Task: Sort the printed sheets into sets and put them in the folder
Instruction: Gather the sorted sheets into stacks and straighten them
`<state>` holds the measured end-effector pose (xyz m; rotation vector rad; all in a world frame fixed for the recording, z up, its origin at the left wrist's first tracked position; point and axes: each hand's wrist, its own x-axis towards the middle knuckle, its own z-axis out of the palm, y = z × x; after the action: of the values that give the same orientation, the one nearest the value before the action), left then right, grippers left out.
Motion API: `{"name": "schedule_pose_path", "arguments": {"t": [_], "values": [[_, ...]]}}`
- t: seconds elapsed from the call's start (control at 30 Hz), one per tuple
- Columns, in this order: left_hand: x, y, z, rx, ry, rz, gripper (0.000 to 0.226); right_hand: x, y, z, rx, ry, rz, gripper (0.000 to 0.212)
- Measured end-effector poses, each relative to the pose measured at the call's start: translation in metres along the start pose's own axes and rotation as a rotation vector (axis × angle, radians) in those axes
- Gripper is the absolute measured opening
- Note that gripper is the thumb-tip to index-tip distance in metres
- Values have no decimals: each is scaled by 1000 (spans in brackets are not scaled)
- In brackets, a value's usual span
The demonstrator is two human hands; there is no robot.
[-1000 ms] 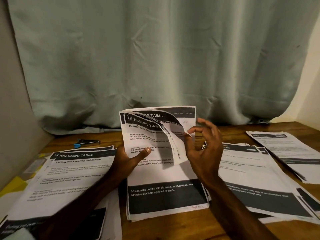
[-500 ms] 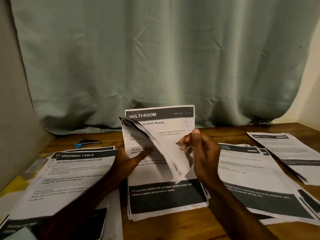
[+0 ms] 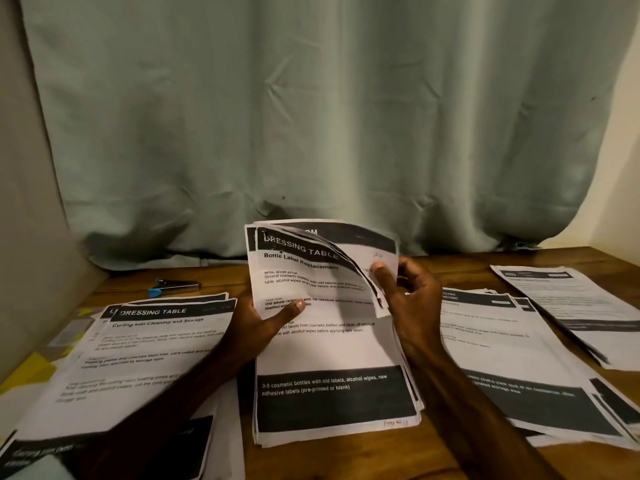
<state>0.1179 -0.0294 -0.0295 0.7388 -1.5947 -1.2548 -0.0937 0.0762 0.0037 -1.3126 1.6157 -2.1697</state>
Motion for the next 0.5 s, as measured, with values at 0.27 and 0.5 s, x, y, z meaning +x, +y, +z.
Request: {"name": "schedule_pose_path", "arguments": {"t": [0.27,0.5], "values": [[2,0,-3,-29,-3,-9,31,-8,0,2,170,-113,53,56],[3,4,-4,-62,11,-23,28,-1,-2,-3,157,-214,177,42]]}}
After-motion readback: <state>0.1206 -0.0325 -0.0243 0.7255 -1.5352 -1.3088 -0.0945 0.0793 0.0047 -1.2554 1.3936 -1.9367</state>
